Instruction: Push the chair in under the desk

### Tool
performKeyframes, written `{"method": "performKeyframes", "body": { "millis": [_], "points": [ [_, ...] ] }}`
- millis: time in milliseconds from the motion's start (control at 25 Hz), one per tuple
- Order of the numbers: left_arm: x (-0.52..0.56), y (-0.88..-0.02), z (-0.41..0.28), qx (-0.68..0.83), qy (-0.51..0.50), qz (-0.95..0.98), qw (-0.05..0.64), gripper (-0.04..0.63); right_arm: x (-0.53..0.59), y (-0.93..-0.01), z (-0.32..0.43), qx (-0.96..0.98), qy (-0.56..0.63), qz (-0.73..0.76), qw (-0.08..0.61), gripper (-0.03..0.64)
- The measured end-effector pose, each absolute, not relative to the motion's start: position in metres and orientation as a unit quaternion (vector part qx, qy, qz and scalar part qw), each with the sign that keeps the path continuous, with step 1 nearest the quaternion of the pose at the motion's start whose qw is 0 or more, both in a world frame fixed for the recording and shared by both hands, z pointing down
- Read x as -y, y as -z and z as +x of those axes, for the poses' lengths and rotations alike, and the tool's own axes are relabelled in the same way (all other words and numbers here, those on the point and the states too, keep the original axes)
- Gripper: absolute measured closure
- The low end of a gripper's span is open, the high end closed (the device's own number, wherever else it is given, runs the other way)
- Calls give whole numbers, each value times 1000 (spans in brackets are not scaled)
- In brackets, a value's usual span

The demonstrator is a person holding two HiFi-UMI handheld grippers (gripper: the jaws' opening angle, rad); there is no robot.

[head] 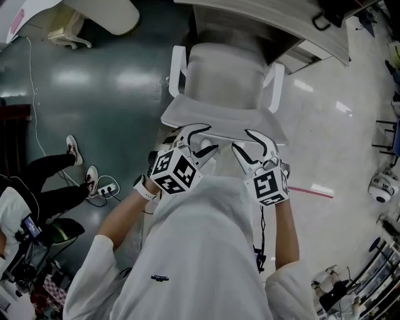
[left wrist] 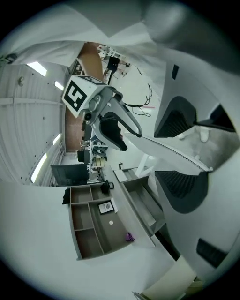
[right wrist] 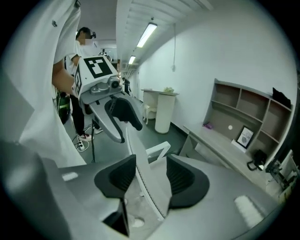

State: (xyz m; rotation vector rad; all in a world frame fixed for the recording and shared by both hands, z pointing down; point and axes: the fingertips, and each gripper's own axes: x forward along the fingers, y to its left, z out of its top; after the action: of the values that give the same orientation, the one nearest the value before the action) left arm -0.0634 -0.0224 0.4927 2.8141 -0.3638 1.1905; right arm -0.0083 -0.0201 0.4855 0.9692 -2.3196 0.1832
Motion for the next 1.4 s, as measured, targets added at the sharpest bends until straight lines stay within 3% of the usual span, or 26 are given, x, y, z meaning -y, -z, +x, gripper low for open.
{"method": "performKeyframes", "body": {
  "millis": [280,600,720,840,1400],
  "points": [
    [23,-534,-64,91,-446,890,27,382,10,-530,-5,876,-77,296,374,414],
    [29,-564,-63,81,-485,871,-18,382,11,-565,-6,869,-72,273,406,414],
    [23,-574,-60,58,-495,866,-28,432,11,-575,-7,860,-49,267,432,416],
    [22,-579,-60,50,-502,862,-39,456,9,-579,-8,856,-20,250,453,477],
    [49,-582,-46,65,-497,863,-70,457,33,-584,6,853,-32,250,458,492]
  ]
}}
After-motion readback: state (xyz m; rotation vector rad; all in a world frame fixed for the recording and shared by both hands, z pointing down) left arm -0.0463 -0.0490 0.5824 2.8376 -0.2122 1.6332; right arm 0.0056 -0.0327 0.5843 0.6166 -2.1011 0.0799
